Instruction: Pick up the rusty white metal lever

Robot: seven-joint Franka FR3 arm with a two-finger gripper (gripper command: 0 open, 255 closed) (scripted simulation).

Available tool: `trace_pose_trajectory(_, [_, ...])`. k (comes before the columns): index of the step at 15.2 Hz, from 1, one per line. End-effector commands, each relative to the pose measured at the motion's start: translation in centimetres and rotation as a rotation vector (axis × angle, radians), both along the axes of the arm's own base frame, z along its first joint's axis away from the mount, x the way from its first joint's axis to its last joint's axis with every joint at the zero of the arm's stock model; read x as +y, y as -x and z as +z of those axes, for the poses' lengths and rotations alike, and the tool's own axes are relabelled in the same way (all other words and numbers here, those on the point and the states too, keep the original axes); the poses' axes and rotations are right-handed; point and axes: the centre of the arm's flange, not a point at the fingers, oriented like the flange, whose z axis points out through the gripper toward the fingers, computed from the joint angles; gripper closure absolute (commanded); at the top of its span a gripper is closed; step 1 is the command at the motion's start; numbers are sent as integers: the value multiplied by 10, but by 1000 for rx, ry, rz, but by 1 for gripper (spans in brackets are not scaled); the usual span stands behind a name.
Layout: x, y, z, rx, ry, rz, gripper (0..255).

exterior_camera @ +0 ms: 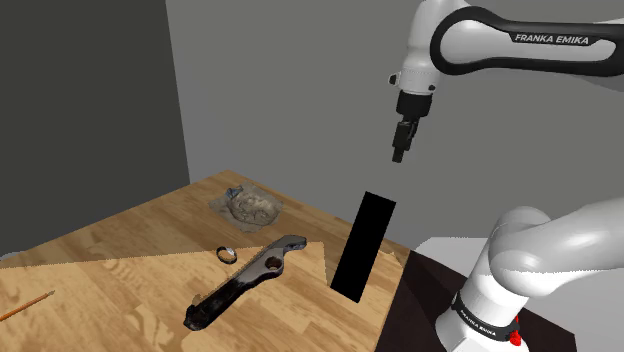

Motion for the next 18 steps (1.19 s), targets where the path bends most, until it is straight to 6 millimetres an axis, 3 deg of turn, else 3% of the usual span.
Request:
trace_pose_trajectory(1, [0,0,0,0,0,0,0])
trace_pose_trajectory(9, [40,-79,-59,24,-4,240,0])
trace_pose_trajectory(18, [106,-151,-128,51,-8,510,0])
